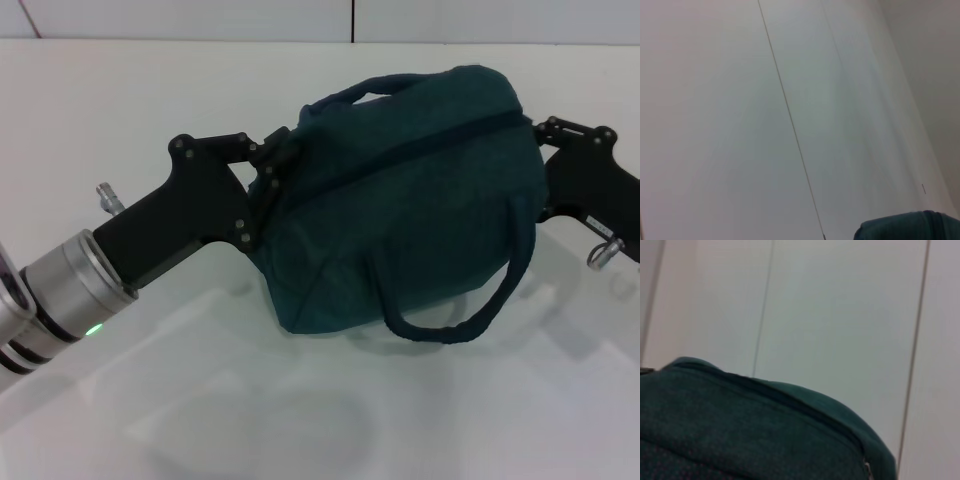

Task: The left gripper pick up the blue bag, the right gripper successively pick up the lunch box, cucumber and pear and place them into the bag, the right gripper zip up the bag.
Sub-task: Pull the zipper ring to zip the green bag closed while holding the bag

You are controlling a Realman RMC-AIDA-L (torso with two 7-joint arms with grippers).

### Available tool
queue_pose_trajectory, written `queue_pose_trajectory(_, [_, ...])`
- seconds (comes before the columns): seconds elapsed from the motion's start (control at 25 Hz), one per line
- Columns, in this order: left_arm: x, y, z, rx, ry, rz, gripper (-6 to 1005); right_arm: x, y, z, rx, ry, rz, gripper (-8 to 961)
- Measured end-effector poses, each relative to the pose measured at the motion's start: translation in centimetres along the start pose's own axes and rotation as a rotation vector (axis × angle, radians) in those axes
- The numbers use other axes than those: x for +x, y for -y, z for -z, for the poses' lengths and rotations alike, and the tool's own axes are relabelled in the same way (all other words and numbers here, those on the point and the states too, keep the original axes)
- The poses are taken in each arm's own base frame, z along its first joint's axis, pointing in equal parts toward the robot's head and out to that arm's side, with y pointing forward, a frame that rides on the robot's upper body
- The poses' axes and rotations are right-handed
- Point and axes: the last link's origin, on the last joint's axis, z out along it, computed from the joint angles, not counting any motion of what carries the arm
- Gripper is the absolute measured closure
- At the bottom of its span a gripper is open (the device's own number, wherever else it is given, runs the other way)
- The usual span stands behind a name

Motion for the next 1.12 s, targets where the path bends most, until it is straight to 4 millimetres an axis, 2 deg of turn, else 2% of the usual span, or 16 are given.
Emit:
queue_pose_trajectory(0.2, [0.0,0.0,0.0,0.000,0.000,0.000,946,0.2,0.1,0.7,0.019,-0.001,-0.010,788])
queue_pose_trajectory(0.48, [-0.1,0.0,0.0,0.001,0.007,0.001,946,-0.5,-0.4,1.8,0.007,0.072,-0.013,795])
queue_pose_trajectory(0.92, [-0.1,0.0,0.1,0.005,0.006,0.002,948,-0.6,-0.6,2.0,0.011,0.080,0.021,805])
queue_pose_trajectory(1.12, [0.0,0.0,0.2,0.007,0.003,0.005,947,-0.2,0.0,2.1,0.053,0.056,0.016,911])
